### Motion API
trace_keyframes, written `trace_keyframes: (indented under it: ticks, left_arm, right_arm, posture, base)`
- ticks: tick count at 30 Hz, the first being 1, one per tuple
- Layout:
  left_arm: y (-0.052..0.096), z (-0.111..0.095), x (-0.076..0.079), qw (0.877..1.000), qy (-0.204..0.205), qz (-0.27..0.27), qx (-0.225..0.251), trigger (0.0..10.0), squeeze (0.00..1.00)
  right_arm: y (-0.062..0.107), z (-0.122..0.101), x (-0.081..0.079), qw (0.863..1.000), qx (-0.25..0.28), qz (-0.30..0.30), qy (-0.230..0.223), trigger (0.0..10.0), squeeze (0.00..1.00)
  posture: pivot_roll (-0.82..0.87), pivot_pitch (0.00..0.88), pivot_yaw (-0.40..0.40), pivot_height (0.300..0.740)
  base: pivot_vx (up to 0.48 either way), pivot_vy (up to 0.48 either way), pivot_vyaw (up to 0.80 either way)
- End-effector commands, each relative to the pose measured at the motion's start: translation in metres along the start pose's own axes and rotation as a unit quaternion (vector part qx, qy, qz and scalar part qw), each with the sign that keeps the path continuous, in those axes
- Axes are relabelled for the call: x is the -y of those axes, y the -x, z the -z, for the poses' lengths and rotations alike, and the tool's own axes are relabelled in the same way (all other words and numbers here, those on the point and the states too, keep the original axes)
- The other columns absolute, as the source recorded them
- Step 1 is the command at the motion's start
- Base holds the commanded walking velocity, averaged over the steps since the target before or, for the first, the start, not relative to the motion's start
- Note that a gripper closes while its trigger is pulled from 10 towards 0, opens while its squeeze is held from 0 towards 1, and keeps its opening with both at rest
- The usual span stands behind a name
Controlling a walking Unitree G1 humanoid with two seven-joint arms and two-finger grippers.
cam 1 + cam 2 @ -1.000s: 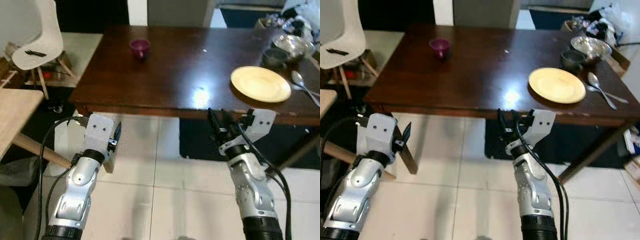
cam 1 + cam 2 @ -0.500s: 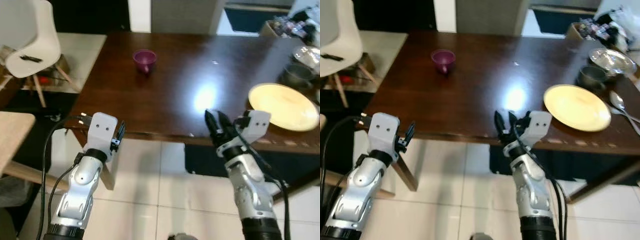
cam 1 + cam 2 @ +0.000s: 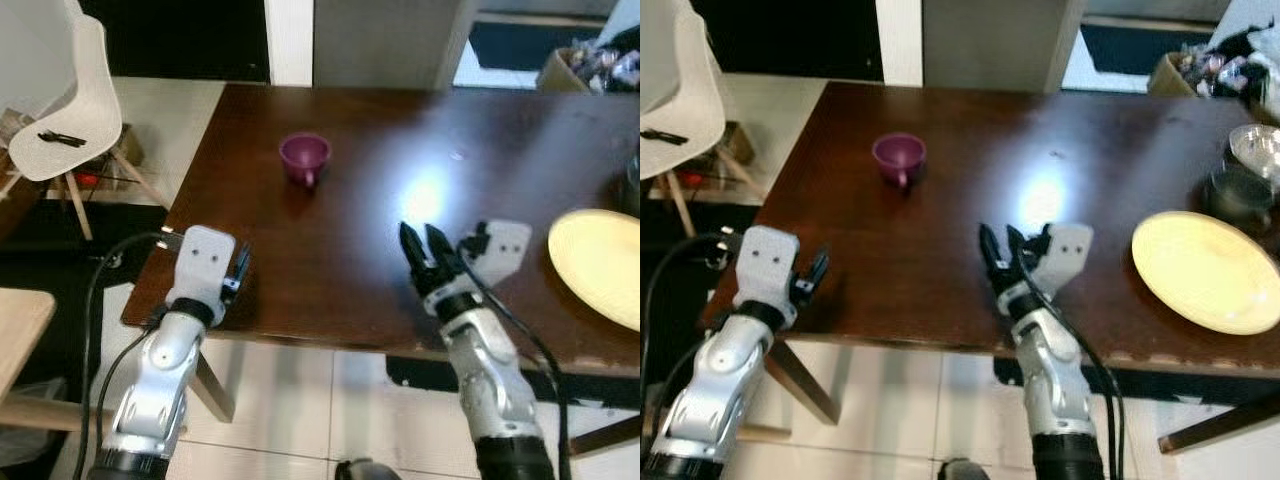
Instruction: Setting the table
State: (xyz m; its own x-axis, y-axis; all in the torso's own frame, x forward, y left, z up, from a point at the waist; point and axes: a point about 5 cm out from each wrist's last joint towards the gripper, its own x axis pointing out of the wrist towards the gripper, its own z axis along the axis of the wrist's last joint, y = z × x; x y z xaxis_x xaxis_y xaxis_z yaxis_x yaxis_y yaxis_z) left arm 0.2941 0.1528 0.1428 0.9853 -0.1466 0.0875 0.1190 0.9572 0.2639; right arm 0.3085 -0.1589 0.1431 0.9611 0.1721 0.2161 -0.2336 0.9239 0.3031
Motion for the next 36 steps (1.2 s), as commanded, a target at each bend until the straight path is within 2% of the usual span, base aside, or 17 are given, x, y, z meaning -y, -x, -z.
trace_keyframes:
  ticks: [1, 6, 13, 18, 23, 24, 27, 29, 32, 33, 34, 36]
  left_arm:
    - [0.004, 0.006, -0.002, 1.0, -0.005, -0.003, -0.013, 10.0, 0.0]
    - [0.004, 0.005, -0.002, 1.0, -0.005, -0.001, -0.012, 10.0, 0.0]
    - [0.005, 0.006, 0.0, 1.0, -0.002, 0.006, -0.015, 10.0, 0.0]
    - [0.009, 0.007, 0.005, 0.999, 0.004, 0.039, -0.019, 10.0, 0.0]
    - [0.009, 0.007, 0.006, 0.999, 0.004, 0.046, -0.019, 10.0, 0.0]
    - [0.008, 0.007, 0.006, 0.998, 0.002, 0.052, -0.021, 10.0, 0.0]
    - [0.007, 0.007, 0.008, 0.998, 0.003, 0.06, -0.02, 10.0, 0.0]
    - [0.004, 0.005, 0.012, 0.996, 0.005, 0.085, -0.019, 10.0, 0.0]
    - [0.003, 0.001, 0.015, 0.994, 0.004, 0.106, -0.015, 10.0, 0.0]
    - [0.002, -0.001, 0.015, 0.994, 0.004, 0.111, -0.013, 10.0, 0.0]
    - [0.001, -0.002, 0.015, 0.993, 0.003, 0.113, -0.011, 10.0, 0.0]
    - [-0.001, -0.003, 0.013, 0.994, 0.001, 0.113, -0.009, 10.0, 0.0]
  right_arm:
    - [0.0, 0.007, -0.007, 1.0, -0.011, -0.009, -0.011, 10.0, 0.0]
    - [0.0, 0.008, -0.012, 0.999, -0.019, -0.032, -0.002, 10.0, 0.0]
    - [0.001, 0.014, -0.02, 0.997, -0.034, -0.051, 0.037, 10.0, 0.0]
    - [0.004, 0.017, -0.026, 0.994, -0.028, -0.056, 0.093, 10.0, 0.0]
    - [0.012, 0.02, -0.035, 0.988, -0.024, -0.07, 0.138, 10.0, 0.0]
    - [0.015, 0.022, -0.037, 0.983, -0.03, -0.074, 0.165, 10.0, 0.0]
    - [0.017, 0.025, -0.037, 0.981, -0.033, -0.072, 0.175, 10.0, 0.0]
    - [0.02, 0.031, -0.034, 0.979, -0.043, -0.048, 0.192, 10.0, 0.0]
    - [0.021, 0.035, -0.034, 0.98, -0.044, -0.039, 0.192, 10.0, 0.0]
    - [0.021, 0.036, -0.035, 0.981, -0.043, -0.039, 0.186, 10.0, 0.95]
    - [0.02, 0.037, -0.036, 0.98, -0.04, -0.038, 0.191, 10.0, 1.0]
    - [0.02, 0.039, -0.038, 0.979, -0.037, -0.036, 0.197, 10.0, 1.0]
  posture:
    - [-0.08, 0.028, 0.051, 0.74]
    - [-0.08, 0.03, 0.05, 0.74]
    - [-0.08, 0.03, 0.05, 0.74]
    - [-0.08, 0.027, 0.047, 0.74]
    - [-0.08, 0.027, 0.047, 0.74]
    - [-0.08, 0.027, 0.047, 0.74]
    - [-0.08, 0.022, 0.045, 0.74]
    - [-0.08, 0.019, 0.045, 0.74]
    - [-0.08, 0.017, 0.049, 0.74]
    - [-0.08, 0.016, 0.051, 0.74]
    - [-0.08, 0.016, 0.051, 0.74]
    - [-0.08, 0.014, 0.054, 0.74]
  base:
    - [0.458, 0.0, 0.0]
    - [0.452, 0.0, 0.0]
    - [0.388, 0.0, 0.0]
    - [0.0, 0.0, 0.0]
    - [0.0, 0.0, 0.0]
    - [0.0, 0.0, 0.0]
    - [0.0, 0.0, 0.0]
    - [0.0, 0.0, 0.0]
    - [0.0, 0.0, 0.0]
    - [0.0, 0.0, 0.0]
    - [0.0, 0.0, 0.0]
    - [0.0, 0.0, 0.0]
